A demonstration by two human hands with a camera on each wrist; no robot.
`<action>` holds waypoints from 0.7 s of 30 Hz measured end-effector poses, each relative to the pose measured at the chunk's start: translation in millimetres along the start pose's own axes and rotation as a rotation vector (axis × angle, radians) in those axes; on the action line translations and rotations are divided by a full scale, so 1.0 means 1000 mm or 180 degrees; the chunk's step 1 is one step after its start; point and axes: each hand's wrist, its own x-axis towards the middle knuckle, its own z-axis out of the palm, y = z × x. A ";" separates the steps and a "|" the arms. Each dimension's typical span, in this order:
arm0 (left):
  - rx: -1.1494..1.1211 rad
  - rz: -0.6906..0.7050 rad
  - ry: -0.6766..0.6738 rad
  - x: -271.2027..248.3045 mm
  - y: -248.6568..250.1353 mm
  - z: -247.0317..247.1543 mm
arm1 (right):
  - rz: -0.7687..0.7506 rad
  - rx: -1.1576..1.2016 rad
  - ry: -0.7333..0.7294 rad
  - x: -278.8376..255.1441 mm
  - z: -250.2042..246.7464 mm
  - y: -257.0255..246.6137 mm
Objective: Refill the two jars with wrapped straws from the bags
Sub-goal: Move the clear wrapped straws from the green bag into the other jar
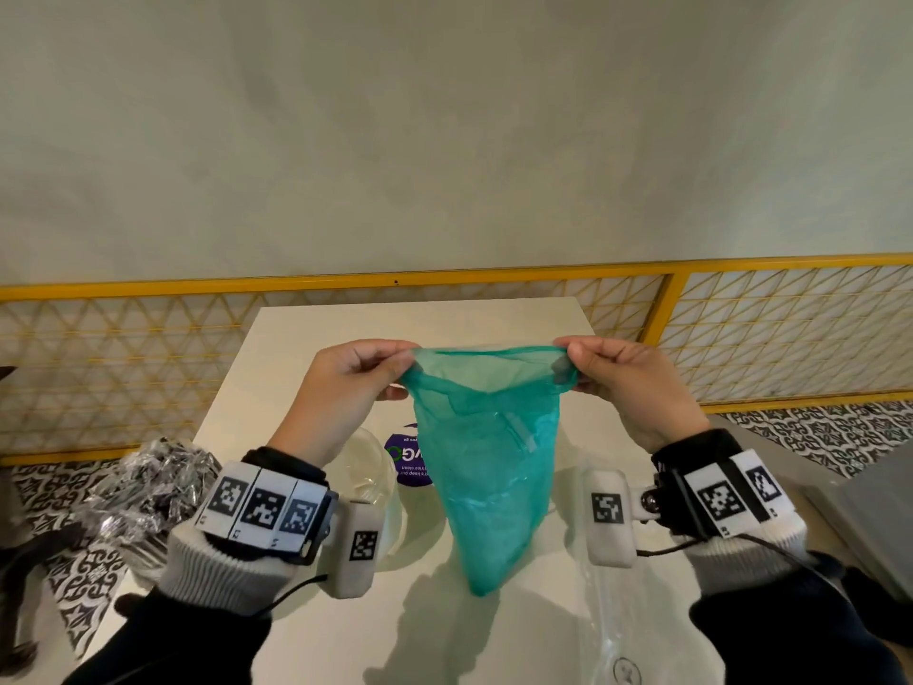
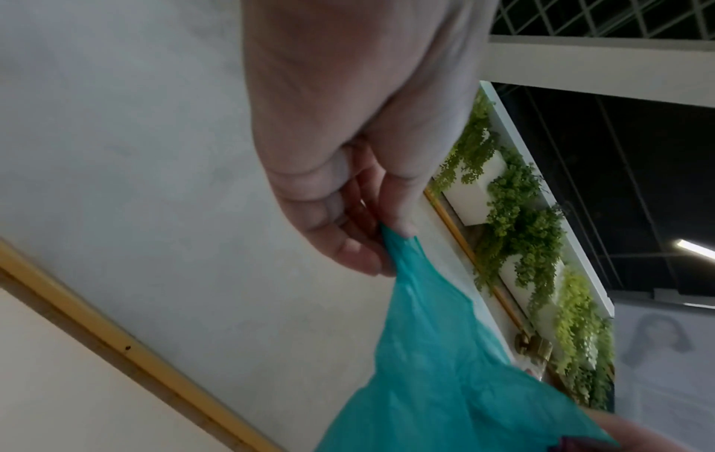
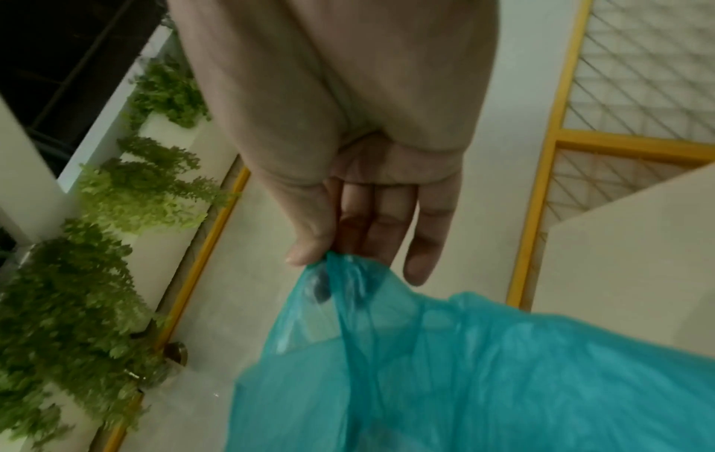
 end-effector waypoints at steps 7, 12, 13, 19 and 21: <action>-0.0499 -0.0081 0.0022 0.011 0.011 0.007 | -0.0108 0.0538 0.0549 0.010 0.004 -0.011; -0.0500 -0.0319 0.0259 0.007 -0.001 0.018 | -0.0167 0.0447 0.0566 0.002 0.007 0.001; -0.0468 -0.0326 0.0235 0.005 -0.004 0.019 | -0.0151 0.0461 0.0574 0.000 0.007 0.004; -0.0354 -0.0102 0.0118 -0.001 -0.008 0.018 | -0.0165 0.0230 0.0392 -0.007 0.008 0.013; -0.0306 -0.0031 0.0069 -0.002 -0.007 0.017 | -0.0183 0.0167 0.0224 -0.007 0.007 0.012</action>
